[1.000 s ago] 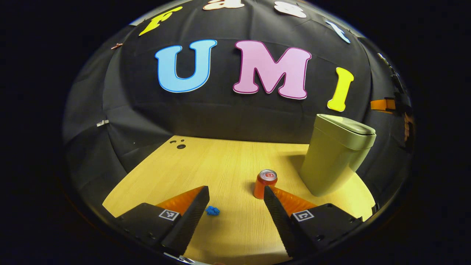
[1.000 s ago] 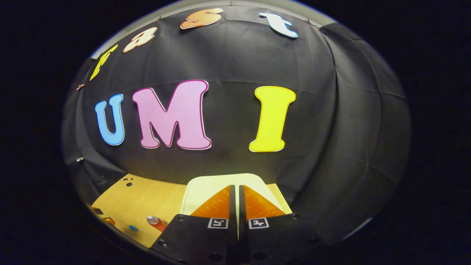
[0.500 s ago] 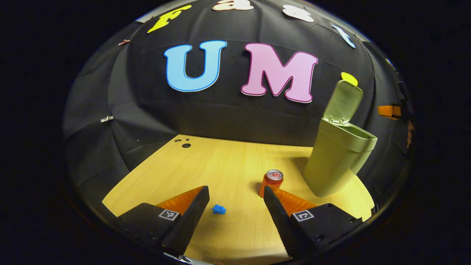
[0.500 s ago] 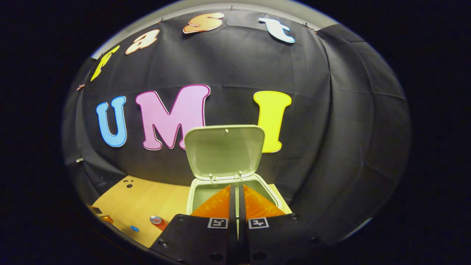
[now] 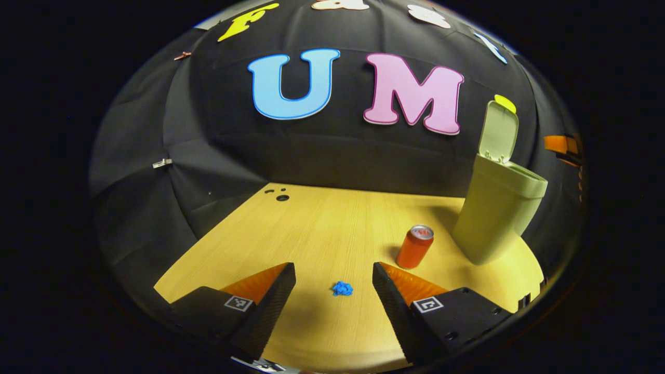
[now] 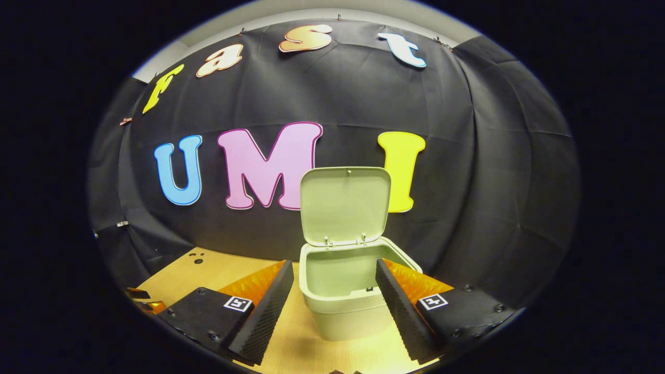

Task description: Press the lid of the desktop garbage bin to open it, pick up the crumpled paper on the desktop and throw it into the bin, then pick up the pop can on the desktop and drop it into the bin, and finally close the garbage bin lid.

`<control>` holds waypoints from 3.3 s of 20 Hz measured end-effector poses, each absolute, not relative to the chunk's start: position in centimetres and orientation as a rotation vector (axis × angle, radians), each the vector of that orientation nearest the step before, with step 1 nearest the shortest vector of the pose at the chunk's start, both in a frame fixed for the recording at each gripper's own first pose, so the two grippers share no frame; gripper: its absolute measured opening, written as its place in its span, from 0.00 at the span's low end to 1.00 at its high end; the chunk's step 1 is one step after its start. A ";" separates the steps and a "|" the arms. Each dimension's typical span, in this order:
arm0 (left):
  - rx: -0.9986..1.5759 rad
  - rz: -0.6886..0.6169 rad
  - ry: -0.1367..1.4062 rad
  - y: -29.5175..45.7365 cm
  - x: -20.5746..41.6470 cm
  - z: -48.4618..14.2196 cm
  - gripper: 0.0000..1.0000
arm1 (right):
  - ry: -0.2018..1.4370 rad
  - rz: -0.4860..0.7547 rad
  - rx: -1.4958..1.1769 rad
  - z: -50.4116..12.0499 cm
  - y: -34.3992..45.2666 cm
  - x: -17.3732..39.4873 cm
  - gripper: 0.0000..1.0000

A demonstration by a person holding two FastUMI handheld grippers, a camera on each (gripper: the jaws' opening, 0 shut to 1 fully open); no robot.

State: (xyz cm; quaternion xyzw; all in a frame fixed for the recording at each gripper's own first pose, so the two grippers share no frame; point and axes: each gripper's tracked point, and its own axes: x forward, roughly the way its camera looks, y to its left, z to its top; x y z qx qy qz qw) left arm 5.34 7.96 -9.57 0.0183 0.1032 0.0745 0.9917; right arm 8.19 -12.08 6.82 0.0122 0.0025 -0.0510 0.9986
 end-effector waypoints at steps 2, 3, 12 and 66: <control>0.041 0.125 0.249 8.3 6.0 -11.1 0.96 | 0.022 -0.092 0.009 6.0 -11.2 7.8 0.99; 0.039 0.111 0.271 8.2 6.6 -11.9 0.96 | 0.031 -0.087 0.001 5.7 -10.8 7.8 0.99; 0.051 0.056 0.433 7.4 12.9 -18.0 0.96 | 0.098 -0.097 -0.007 2.7 -10.5 7.3 1.00; 0.206 -0.661 0.142 -30.0 21.4 7.2 0.35 | 0.267 -0.261 0.153 -7.7 -20.0 5.5 0.99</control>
